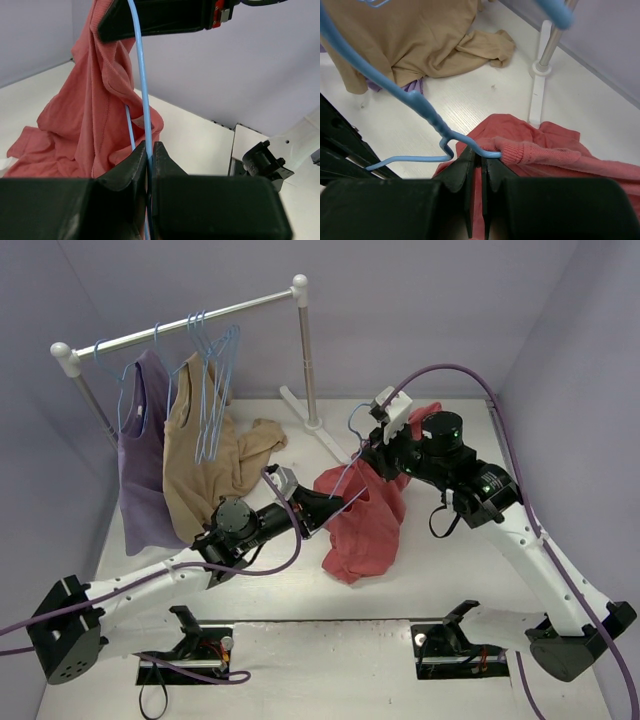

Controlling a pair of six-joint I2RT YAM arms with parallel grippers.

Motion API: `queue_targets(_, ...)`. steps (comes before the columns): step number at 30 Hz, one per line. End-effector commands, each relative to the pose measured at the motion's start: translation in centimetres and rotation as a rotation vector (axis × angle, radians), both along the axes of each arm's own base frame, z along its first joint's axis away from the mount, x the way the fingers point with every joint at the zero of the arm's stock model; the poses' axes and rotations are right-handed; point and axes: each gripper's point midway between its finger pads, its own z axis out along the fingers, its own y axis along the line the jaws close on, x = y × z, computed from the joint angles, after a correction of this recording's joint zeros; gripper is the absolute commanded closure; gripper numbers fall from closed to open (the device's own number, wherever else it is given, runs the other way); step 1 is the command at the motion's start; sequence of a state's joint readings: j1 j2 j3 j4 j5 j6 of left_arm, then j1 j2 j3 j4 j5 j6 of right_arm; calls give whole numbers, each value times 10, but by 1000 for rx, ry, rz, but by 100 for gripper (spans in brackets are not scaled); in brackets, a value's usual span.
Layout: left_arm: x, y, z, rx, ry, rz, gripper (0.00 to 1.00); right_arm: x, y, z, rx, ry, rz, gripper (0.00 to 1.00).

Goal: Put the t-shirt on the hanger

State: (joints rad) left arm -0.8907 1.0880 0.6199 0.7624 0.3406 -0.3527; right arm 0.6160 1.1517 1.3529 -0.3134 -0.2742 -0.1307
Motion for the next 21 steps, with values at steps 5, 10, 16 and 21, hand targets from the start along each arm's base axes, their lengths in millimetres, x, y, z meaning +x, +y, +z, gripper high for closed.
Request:
queue_targets(5,-17,-17,20,-163,-122,-150,100,-11,26,40,126,-70,104,100)
queue_targets(10,-10,-11,22,-159,-126,-141,100,-21,30,46,127,-90,149,100)
queue_targets(16,1,6,20,-132,-130,-128,100,-23,32,28,105,-60,165,99)
queue_targets(21,-4,10,13,-102,-123,-163,100,-13,20,21,78,-69,83,86)
